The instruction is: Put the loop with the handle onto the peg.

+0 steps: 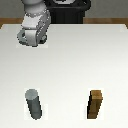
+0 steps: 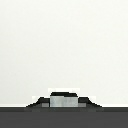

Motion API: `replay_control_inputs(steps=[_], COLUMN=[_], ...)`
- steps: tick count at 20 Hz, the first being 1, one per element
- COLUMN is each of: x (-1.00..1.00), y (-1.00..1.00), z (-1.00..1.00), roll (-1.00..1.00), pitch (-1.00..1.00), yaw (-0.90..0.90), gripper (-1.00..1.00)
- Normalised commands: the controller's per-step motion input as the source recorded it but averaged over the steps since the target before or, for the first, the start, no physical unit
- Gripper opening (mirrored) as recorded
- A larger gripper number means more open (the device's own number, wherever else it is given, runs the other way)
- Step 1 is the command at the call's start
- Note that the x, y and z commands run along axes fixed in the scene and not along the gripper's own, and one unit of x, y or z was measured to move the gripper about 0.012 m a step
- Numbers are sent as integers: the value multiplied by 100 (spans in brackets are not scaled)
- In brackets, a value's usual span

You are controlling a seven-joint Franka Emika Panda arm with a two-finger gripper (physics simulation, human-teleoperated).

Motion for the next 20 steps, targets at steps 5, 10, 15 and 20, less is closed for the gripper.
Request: replay_control_inputs(steps=[5, 10, 15, 20], x=[0, 0, 0, 0], y=[0, 0, 0, 0], z=[0, 0, 0, 20], roll=[0, 0, 0, 0], pitch=[0, 0, 0, 0], yaw=[98, 100, 100, 32], gripper=[-100, -100, -100, -100])
